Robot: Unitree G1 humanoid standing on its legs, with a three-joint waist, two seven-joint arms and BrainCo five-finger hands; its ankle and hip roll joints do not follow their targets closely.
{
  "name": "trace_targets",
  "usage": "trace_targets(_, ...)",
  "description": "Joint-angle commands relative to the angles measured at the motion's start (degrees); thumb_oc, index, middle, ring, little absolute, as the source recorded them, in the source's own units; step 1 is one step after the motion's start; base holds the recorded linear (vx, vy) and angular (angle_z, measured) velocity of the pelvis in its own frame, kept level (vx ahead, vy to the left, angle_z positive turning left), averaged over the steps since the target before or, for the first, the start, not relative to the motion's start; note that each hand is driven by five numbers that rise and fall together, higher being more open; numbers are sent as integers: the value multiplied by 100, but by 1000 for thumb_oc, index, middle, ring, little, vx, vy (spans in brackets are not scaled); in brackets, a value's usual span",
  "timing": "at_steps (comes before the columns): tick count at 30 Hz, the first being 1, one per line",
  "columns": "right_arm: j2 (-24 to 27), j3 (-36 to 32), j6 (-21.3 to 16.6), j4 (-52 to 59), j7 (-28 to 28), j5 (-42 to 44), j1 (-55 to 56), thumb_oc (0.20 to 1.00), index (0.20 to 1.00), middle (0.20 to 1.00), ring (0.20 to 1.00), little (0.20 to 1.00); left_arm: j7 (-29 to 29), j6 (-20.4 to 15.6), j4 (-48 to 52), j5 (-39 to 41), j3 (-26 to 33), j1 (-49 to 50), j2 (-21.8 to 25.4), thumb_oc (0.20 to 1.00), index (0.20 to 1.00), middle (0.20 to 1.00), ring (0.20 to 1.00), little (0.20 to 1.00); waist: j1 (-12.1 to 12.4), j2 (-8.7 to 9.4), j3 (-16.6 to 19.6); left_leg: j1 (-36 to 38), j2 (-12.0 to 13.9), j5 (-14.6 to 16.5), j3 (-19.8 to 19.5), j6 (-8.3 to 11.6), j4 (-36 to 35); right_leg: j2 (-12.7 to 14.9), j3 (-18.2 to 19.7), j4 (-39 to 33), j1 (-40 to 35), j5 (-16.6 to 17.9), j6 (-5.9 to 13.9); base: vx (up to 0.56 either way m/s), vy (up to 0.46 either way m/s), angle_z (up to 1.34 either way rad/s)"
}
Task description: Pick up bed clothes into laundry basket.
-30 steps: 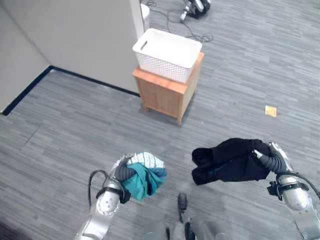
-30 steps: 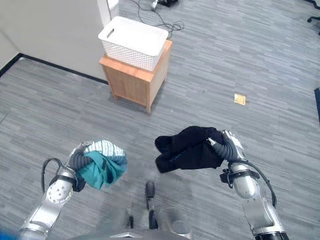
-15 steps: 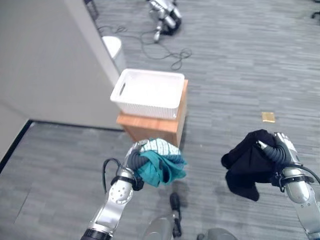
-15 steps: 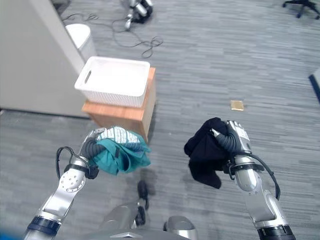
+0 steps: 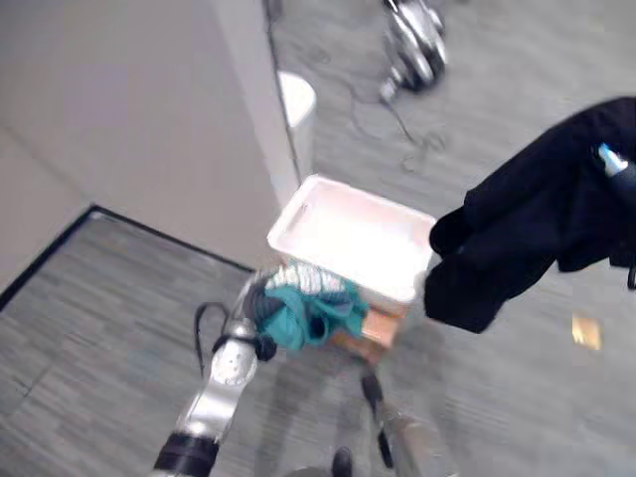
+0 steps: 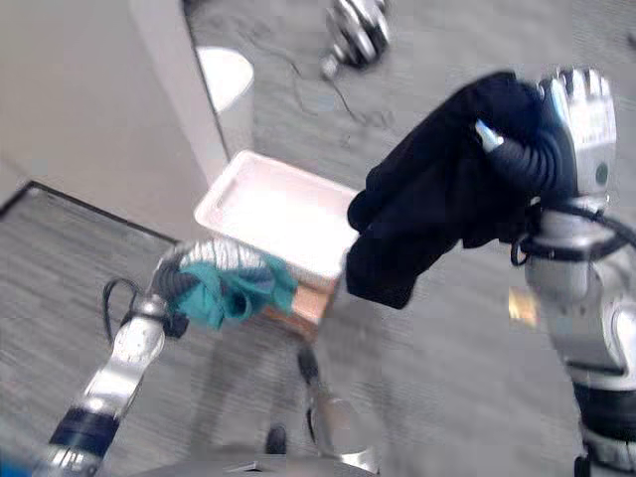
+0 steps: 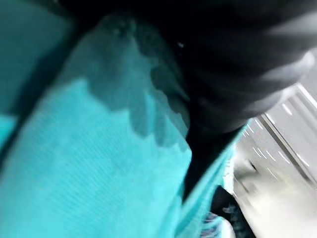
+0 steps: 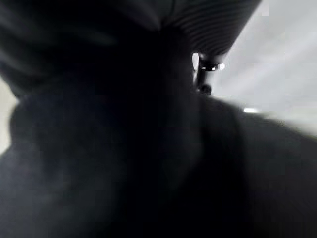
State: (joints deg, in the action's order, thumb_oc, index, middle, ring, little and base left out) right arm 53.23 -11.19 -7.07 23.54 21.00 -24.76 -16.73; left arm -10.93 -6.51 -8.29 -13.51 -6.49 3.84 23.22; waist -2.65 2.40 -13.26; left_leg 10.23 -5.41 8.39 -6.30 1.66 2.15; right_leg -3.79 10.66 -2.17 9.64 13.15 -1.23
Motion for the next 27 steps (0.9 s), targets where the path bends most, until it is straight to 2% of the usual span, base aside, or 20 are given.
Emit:
trace_targets(1, 371, 136, -29, -535, 382, 356, -1016, 200, 200, 200, 200, 200, -51, -268, 551, 331, 59, 212, 429, 200, 200, 200, 200, 200, 220, 304, 359, -301, 868, -384, 515, 6, -596, 574, -381, -75, -435, -1003, 828, 131, -185, 54)
trace_targets(6, 888, 526, 241, -1099, 296, 525, -1420, 200, 200, 200, 200, 200, -17, -171, 332, 485, 37, 358, 400, 200, 200, 200, 200, 200, 368, 338, 530, -331, 1058, -601, 477, 242, -715, 693, -876, -262, -881, -1097, 782, 86, -104, 87)
trace_targets(8, 900, 537, 347, -1304, 240, 534, -1279, 200, 200, 200, 200, 200, 39, -138, 244, 479, -3, 385, 350, 200, 200, 200, 200, 200, 372, 286, 610, -349, 1111, -547, 437, 312, -715, 688, -1058, -283, -1030, -1244, 760, 88, -65, 84)
trace_targets(10, 880, 514, 375, -1328, 233, 528, -1202, 200, 200, 200, 200, 200, 45, -130, 228, 468, -15, 392, 347, 200, 200, 200, 200, 200, 361, 283, 617, -384, 1110, -608, 416, 319, -715, 695, -1103, -283, -1035, -1220, 748, 19, -40, 15)
trace_targets(16, 592, 674, 409, -1777, 97, 729, -951, 200, 200, 200, 200, 200, 54, -103, 146, 381, -56, 440, 357, 200, 200, 200, 200, 200, 400, 201, 600, -381, 1065, -532, 377, 280, -715, 722, -1147, -283, -1174, -1349, 728, 44, 7, -13)
trace_targets(21, 249, 1340, 452, -2348, -199, 983, -1135, 200, 200, 200, 200, 200, 104, -111, 142, 416, -136, 449, 408, 200, 200, 200, 200, 200, 502, 182, 557, -398, 1027, -538, 386, 257, -715, 772, -1169, -283, -1182, -1337, 734, 6, 12, -5)
trace_targets(22, 77, 1674, 476, -2698, -312, 1032, -1283, 200, 200, 200, 200, 200, 132, -120, 132, 431, -188, 465, 432, 200, 200, 200, 200, 200, 556, 187, 548, -412, 1012, -537, 394, 238, -715, 785, -1178, -283, -1174, -1336, 737, 0, 0, 0)
trace_targets(25, -13, 1868, 490, -2978, -314, 1061, -1405, 200, 200, 200, 200, 200, 140, -125, 122, 441, -202, 473, 439, 200, 200, 200, 200, 200, 574, 183, 550, -413, 1004, -534, 397, 231, -715, 796, -1180, -283, -1174, -1338, 740, 0, 0, 0)
trace_targets(26, -188, 2302, 609, -3652, -390, 1051, -1724, 200, 200, 200, 200, 200, 157, -141, 74, 475, -263, 508, 499, 200, 200, 200, 200, 200, 662, 168, 522, -439, 977, -542, 385, 218, -715, 816, -1184, -283, -1170, -1338, 744, 0, 0, 0)
trace_targets(27, -267, 2443, 644, -3883, -411, 1001, -1816, 200, 200, 200, 200, 200, 168, -143, 59, 485, -269, 510, 511, 200, 200, 200, 200, 200, 683, 160, 509, -456, 963, -547, 380, 213, -715, 823, -1184, -283, -1164, -1340, 744, 0, 0, 0)
